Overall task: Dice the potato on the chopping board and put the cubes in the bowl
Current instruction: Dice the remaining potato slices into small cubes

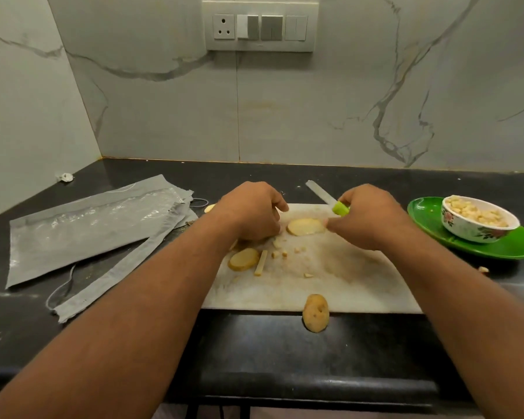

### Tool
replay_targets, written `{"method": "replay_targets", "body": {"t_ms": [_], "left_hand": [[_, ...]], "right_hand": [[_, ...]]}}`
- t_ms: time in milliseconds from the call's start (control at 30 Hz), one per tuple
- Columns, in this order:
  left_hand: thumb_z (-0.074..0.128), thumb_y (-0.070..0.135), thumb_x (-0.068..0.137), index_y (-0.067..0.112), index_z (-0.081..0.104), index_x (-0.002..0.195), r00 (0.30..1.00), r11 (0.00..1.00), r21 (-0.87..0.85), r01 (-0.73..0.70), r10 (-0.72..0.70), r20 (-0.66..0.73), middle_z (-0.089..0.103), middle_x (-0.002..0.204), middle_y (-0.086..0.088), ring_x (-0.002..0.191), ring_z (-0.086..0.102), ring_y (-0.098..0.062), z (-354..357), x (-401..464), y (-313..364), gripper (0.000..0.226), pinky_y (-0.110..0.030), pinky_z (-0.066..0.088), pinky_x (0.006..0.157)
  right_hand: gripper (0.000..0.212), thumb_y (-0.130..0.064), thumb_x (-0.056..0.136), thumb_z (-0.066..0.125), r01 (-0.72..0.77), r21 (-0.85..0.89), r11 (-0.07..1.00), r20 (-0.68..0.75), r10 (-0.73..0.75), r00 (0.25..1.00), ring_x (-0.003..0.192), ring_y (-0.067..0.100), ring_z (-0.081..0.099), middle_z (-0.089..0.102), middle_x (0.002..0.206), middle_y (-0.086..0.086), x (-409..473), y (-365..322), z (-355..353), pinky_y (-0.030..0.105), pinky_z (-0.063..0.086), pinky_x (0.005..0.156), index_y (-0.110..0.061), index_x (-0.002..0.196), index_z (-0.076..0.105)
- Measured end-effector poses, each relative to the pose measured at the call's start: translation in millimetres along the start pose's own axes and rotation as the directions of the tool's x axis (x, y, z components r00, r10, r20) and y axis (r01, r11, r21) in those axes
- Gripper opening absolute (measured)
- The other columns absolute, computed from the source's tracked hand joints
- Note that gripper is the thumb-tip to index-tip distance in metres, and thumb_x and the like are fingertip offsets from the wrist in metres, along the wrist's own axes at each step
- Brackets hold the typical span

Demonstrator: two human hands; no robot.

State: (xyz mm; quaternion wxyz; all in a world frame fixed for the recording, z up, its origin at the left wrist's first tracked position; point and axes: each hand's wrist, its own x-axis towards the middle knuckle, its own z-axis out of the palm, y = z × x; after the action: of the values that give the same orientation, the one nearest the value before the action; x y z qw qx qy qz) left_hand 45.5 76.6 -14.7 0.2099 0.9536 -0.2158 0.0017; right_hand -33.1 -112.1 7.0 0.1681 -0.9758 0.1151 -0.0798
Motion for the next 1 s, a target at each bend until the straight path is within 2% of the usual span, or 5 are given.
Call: {"method": "replay_targets", "body": {"t_ms": [300,500,667,800,1000], "left_hand": [[0.086,0.03,0.084,0.032,0.083,0.094,0.996,0.994,-0.094,-0.052,0.058,0.061,0.073,0.087,0.021,0.087,0.063,0.002,-1.8,10.9,-1.1,0.011,-0.005,0.039,0.069],[0.089,0.04,0.077,0.034,0.08,0.076,0.999,0.997,-0.077,-0.031,0.032,0.017,0.075,0.085,0.017,0.092,0.065,-0.005,3.9,9.2,2.4,0.011,-0.025,0.052,0.084],[0.083,0.05,0.082,0.045,0.068,0.129,0.997,1.0,-0.005,-0.01,0.01,0.083,0.059,0.143,0.013,0.135,0.049,-0.016,5.7,7.1,6.3,0.05,-0.035,0.04,0.108],[0.065,0.053,0.096,0.052,0.048,0.148,0.979,0.979,0.192,-0.069,0.029,0.202,0.039,0.164,0.004,0.153,0.029,-0.025,4.9,5.1,13.5,0.054,-0.059,0.007,0.126],[0.073,0.055,0.09,0.04,0.064,0.138,0.989,0.98,0.161,-0.115,0.098,0.112,0.061,0.145,0.005,0.129,0.054,-0.02,5.4,-1.2,24.3,0.051,-0.033,0.039,0.11]], "right_hand": [[0.021,-0.026,0.083,0.075,0.047,-0.043,0.998,0.196,-0.038,0.98,0.087,0.031,0.07,0.073,0.091,0.014,51.0,2.4,14.2,0.043,0.059,0.076,-0.009,0.095,0.078],[0.01,-0.021,0.084,0.078,0.116,0.132,0.984,0.245,-0.146,0.958,0.078,0.016,0.066,0.072,0.086,-0.001,63.0,9.4,12.2,0.032,0.056,0.071,-0.026,0.093,0.079],[0.015,-0.009,0.083,0.075,0.076,0.256,0.964,0.245,-0.14,0.959,0.065,0.016,0.064,0.074,0.08,0.005,67.2,19.0,12.3,0.03,0.053,0.058,-0.024,0.086,0.078],[0.015,-0.009,0.082,0.075,0.068,0.306,0.95,0.23,-0.144,0.962,0.061,0.017,0.061,0.074,0.08,0.011,66.2,20.0,15.7,0.028,0.05,0.055,-0.022,0.086,0.078],[0.012,-0.011,0.083,0.077,0.045,0.378,0.925,0.194,-0.127,0.973,0.053,0.018,0.054,0.067,0.077,0.01,66.6,23.7,17.6,0.028,0.047,0.05,-0.021,0.09,0.077]]}}
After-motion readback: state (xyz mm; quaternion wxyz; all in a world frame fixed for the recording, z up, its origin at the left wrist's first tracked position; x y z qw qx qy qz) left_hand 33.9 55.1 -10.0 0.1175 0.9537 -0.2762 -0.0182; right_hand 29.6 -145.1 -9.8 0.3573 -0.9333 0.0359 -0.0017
